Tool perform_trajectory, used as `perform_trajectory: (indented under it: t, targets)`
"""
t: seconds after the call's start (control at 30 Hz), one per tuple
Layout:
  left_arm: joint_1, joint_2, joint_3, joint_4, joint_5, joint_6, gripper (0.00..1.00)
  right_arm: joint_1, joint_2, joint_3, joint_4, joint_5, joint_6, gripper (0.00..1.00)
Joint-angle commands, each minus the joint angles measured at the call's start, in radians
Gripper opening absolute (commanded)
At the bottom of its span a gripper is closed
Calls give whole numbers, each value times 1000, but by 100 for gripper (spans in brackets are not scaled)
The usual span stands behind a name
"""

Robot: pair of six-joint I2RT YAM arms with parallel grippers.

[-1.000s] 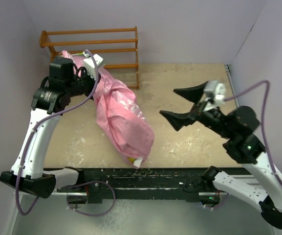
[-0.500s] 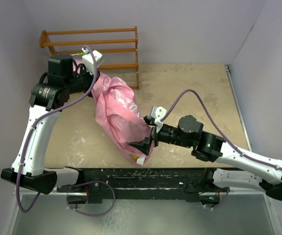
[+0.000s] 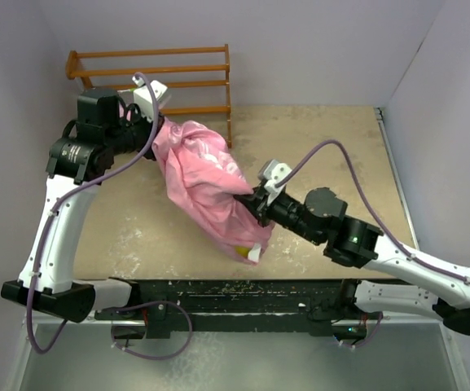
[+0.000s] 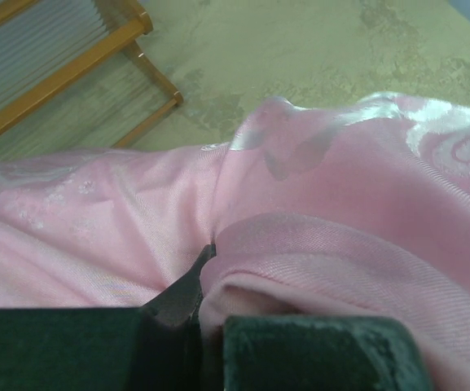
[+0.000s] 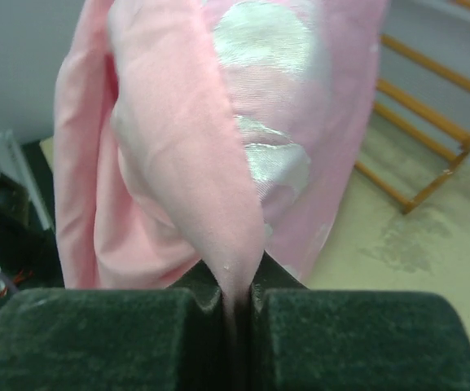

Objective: Remove the pillowcase from the pillow

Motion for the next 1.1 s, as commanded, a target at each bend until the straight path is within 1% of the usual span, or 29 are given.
perform_trajectory:
  t: [0.0, 0.03, 0.07, 0.1, 0.13, 0.17, 0.2, 0.27, 0.3, 0.37, 0.43, 0.53, 0.6, 0.67, 0.77, 0.8, 0.97, 1.07]
  targets:
    - [8, -81, -43, 97, 23, 26, 0, -58, -77, 171, 90, 70, -5, 0]
    - [7, -90, -72, 104, 17, 39, 4, -84, -78, 197, 84, 38, 2, 0]
    - [7, -101, -96, 110, 19, 53, 13, -113, -75, 220, 79, -7, 14, 0]
    - [7, -111, -117, 111, 30, 74, 24, -139, -69, 241, 73, -65, 30, 0]
    - [7, -123, -128, 107, 50, 89, 51, -159, -51, 265, 68, -100, 54, 0]
    - [7, -131, -129, 99, 78, 103, 65, -170, -32, 287, 60, -125, 68, 0]
    - [7, -138, -120, 86, 116, 118, 73, -173, -6, 310, 48, -140, 79, 0]
    - [7, -161, -91, 62, 201, 149, 93, -176, 59, 370, 5, -146, 108, 0]
    - [7, -177, -78, 56, 250, 163, 99, -179, 98, 408, -21, -143, 127, 0]
    - [6, -217, -62, 43, 348, 214, 99, -190, 170, 480, -65, -149, 166, 0]
    - [5, -253, -63, 20, 391, 279, 99, -192, 232, 539, -86, -172, 199, 0]
    - [6, -292, -82, -32, 396, 379, 99, -194, 316, 629, -116, -195, 248, 0]
    - [5, -328, -115, -31, 365, 431, 99, -196, 371, 692, -149, -174, 275, 0]
    - [5, -385, -170, 48, 289, 428, 99, -198, 421, 750, -176, -147, 289, 0]
    - [5, -499, -251, 229, 184, 401, 99, -205, 470, 801, -182, -99, 308, 0]
    - [6, -523, -263, 274, 172, 401, 99, -209, 482, 820, -182, -88, 315, 0]
    - [5, -605, -268, 386, 172, 383, 99, -221, 548, 886, -193, -91, 354, 0]
    - [6, -634, -258, 433, 202, 355, 99, -221, 575, 904, -181, -76, 382, 0]
